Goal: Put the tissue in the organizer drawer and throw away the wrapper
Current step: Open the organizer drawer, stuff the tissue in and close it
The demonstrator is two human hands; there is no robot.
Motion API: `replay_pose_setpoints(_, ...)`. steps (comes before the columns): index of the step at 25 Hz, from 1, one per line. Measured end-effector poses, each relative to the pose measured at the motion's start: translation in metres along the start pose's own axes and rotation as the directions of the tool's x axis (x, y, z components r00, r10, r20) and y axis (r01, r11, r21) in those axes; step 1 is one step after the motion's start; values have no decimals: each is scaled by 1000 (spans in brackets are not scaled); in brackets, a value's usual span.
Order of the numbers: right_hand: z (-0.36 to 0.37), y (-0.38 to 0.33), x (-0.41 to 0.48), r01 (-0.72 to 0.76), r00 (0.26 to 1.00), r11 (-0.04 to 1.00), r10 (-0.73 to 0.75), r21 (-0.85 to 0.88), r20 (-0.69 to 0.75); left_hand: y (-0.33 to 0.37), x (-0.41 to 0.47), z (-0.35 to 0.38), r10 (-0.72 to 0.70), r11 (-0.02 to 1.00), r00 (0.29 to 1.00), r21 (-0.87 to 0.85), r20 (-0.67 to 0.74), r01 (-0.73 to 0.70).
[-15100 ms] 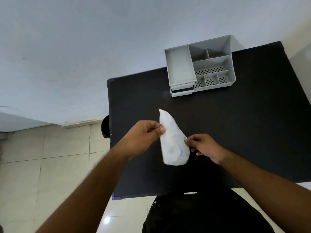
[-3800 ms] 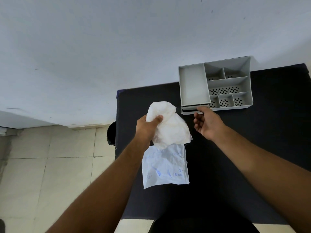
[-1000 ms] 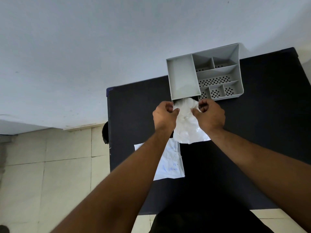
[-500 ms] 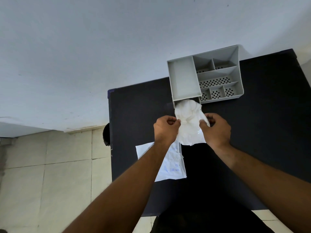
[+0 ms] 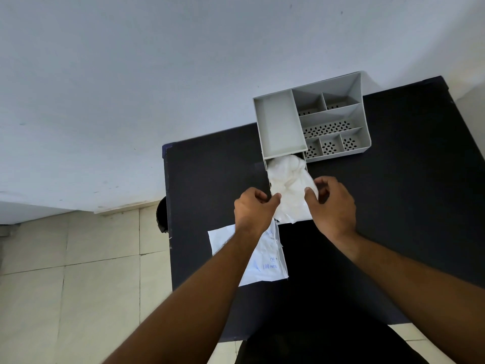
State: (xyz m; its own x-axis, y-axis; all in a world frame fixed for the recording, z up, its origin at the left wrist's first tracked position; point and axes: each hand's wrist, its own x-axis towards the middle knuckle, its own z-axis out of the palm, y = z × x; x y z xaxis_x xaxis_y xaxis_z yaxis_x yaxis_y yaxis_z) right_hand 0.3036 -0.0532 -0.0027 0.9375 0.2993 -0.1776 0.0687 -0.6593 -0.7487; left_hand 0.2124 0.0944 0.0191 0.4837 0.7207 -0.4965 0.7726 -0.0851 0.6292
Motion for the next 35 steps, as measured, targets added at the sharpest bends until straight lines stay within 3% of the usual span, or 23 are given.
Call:
replay_pose_setpoints(7,1,3,-6,3,999,1000,-4,31,37,-1,0,6,18,1000,998,-4,61,-18)
replay_pose_setpoints(13,6,3,0,96,987,985,-76,-142,145,6,-4,19,87,964,996,250,10,-87)
replay_pose_setpoints(17,-3,9,-7,215,964,935,-156,-283,216,-8,-9,13,289,847,957,457,34,-272)
replay_pose_setpoints(20,-7,21,-15,373,924,836,-295,-402,244,-29,-12,11,542,694,836,515,88,-504)
replay_pose_setpoints(22,-8,27,-19,460,888,739,-367,-493,278,-40,-13,10,582,574,789,588,197,-570)
replay_pose_setpoints(26,-9,31,-21,526,850,619,-393,-584,350,-51,-13,6,537,392,778,720,326,-572)
replay_pose_setpoints(35,-12,40,-27,597,798,566,-496,-569,343,-47,-17,6,614,361,748,752,254,-552)
